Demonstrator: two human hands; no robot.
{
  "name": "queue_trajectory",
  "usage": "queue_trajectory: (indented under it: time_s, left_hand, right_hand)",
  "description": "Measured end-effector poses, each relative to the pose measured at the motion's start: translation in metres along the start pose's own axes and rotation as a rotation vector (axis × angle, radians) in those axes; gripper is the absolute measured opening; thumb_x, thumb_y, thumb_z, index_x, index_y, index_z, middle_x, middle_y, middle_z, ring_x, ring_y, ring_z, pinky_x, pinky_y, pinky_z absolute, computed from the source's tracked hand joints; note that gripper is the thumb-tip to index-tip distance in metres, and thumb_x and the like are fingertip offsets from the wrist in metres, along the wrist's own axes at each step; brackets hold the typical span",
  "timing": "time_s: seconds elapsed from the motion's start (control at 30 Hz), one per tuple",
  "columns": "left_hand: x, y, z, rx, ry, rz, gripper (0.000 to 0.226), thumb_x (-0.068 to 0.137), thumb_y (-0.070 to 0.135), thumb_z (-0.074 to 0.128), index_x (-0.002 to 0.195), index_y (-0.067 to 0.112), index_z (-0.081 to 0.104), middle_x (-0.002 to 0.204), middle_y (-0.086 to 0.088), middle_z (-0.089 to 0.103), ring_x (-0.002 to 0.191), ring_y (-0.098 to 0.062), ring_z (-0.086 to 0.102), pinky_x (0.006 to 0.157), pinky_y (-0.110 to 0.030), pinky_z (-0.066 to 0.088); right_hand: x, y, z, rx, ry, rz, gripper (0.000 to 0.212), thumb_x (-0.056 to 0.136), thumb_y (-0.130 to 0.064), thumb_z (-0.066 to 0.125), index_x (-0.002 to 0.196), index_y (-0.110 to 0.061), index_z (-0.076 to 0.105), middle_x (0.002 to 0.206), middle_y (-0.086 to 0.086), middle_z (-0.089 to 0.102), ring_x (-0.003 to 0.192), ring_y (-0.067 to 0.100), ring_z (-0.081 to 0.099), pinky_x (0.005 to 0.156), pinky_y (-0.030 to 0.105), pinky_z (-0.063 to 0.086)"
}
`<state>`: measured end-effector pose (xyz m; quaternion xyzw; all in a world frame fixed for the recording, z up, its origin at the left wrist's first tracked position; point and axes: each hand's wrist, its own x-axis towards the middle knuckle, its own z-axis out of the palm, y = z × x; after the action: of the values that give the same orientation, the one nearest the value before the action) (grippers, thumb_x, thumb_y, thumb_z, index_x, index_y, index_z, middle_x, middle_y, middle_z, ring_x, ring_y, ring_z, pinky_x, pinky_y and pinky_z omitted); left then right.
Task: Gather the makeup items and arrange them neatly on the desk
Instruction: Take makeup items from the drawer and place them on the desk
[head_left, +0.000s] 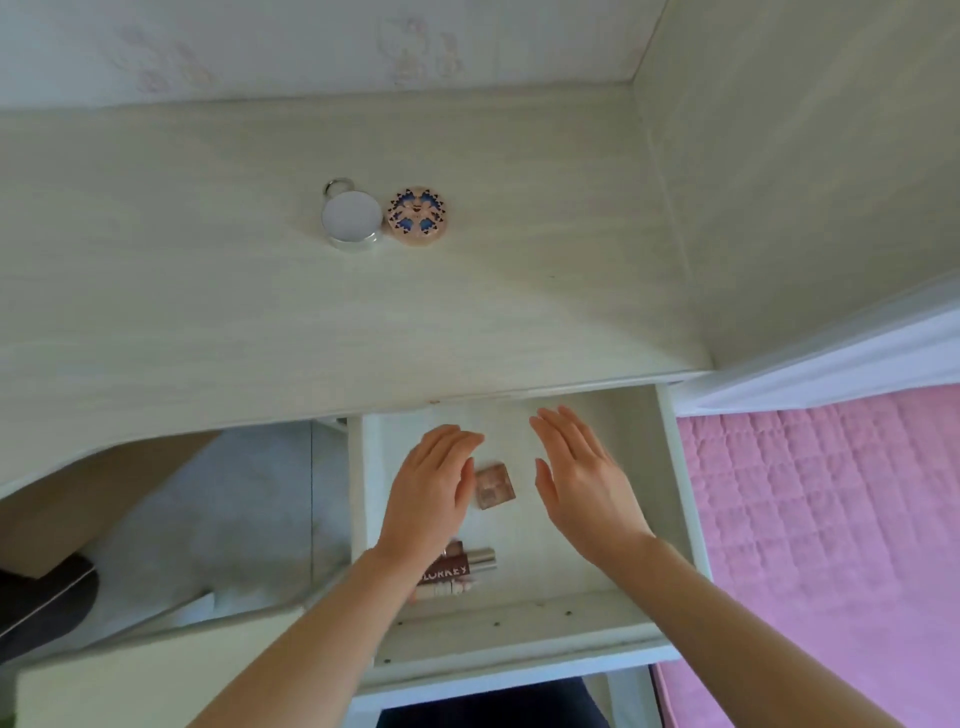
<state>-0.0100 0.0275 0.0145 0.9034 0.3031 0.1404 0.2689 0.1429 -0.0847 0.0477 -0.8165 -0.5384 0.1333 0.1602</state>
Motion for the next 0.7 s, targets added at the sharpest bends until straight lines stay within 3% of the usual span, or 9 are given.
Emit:
queue_trajectory:
  time_s: [0.1, 0.23, 0.33, 0.5, 0.7]
  left_hand:
    - [-0.016, 0.008, 0.026, 0.002, -0.067, -0.014, 0.026, 0.086, 0.005, 0.063, 0.111, 0.01, 0.065, 0.108, -0.001, 0.067, 0.112, -0.023, 0.058, 0.093, -0.039, 0.05]
    - [-0.028, 0.011, 0.064, 0.057, -0.164, -0.112, 0.029, 0.084, 0.004, 0.064, 0.113, 0.008, 0.065, 0.11, -0.003, 0.067, 0.109, -0.026, 0.059, 0.087, -0.04, 0.052]
    - [-0.028, 0.006, 0.09, 0.111, -0.247, -0.193, 0.033, 0.086, 0.008, 0.06, 0.119, 0.009, 0.062, 0.118, -0.004, 0.064, 0.115, -0.025, 0.055, 0.089, -0.038, 0.049]
    - [-0.021, -0.006, 0.123, 0.212, -0.328, -0.298, 0.05, 0.091, 0.018, 0.057, 0.138, 0.012, 0.044, 0.138, -0.003, 0.049, 0.128, -0.023, 0.043, 0.1, -0.038, 0.044]
    - [-0.011, -0.017, 0.144, 0.32, -0.365, -0.379, 0.052, 0.087, 0.027, 0.064, 0.134, 0.015, 0.045, 0.13, -0.005, 0.049, 0.121, -0.027, 0.043, 0.095, -0.037, 0.044]
  right_hand:
    - [-0.032, 0.027, 0.017, -0.019, -0.097, 0.08, 0.044, 0.086, -0.005, 0.063, 0.129, 0.0, 0.054, 0.132, 0.015, 0.056, 0.132, 0.031, 0.045, 0.101, 0.043, 0.047]
    - [-0.063, 0.068, 0.044, -0.116, -0.299, 0.16, 0.046, 0.096, -0.015, 0.046, 0.141, -0.007, 0.041, 0.146, 0.008, 0.043, 0.142, 0.024, 0.028, 0.113, 0.035, 0.033]
    - [-0.073, 0.091, 0.06, -0.177, -0.413, 0.198, 0.048, 0.096, -0.013, 0.042, 0.144, -0.008, 0.033, 0.148, 0.006, 0.036, 0.143, 0.023, 0.022, 0.111, 0.035, 0.033]
    - [-0.074, 0.11, 0.08, -0.269, -0.536, 0.238, 0.055, 0.088, 0.002, 0.043, 0.141, -0.005, 0.029, 0.144, 0.011, 0.034, 0.139, 0.027, 0.025, 0.105, 0.038, 0.039]
    - [-0.075, 0.121, 0.093, -0.377, -0.628, 0.26, 0.063, 0.08, 0.008, 0.05, 0.138, -0.001, 0.028, 0.135, 0.018, 0.038, 0.128, 0.035, 0.034, 0.1, 0.041, 0.039]
